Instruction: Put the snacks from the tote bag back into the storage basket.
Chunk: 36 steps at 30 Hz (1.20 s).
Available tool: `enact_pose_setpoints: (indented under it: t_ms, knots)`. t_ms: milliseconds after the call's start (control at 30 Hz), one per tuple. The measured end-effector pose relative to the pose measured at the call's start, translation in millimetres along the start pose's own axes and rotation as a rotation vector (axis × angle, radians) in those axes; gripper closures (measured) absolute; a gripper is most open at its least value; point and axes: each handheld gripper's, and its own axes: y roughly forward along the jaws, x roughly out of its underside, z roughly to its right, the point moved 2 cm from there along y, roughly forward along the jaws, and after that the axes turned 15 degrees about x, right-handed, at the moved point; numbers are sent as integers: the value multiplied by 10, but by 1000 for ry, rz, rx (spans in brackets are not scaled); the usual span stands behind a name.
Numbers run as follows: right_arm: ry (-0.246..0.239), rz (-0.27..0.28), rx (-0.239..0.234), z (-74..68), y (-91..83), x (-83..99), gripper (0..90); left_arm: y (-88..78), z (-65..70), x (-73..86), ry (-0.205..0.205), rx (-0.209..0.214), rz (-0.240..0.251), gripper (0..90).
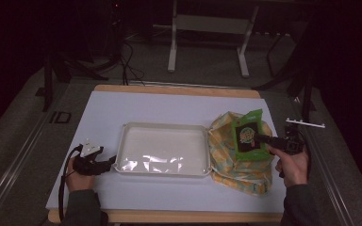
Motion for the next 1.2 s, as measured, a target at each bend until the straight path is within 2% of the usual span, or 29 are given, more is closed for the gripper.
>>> enact_pose_setpoints:
  t_ms: [1200]
  knots:
    - [-17, 31, -16, -114, -136, -52, 735, -6, 1, 0, 3, -4, 5, 316]
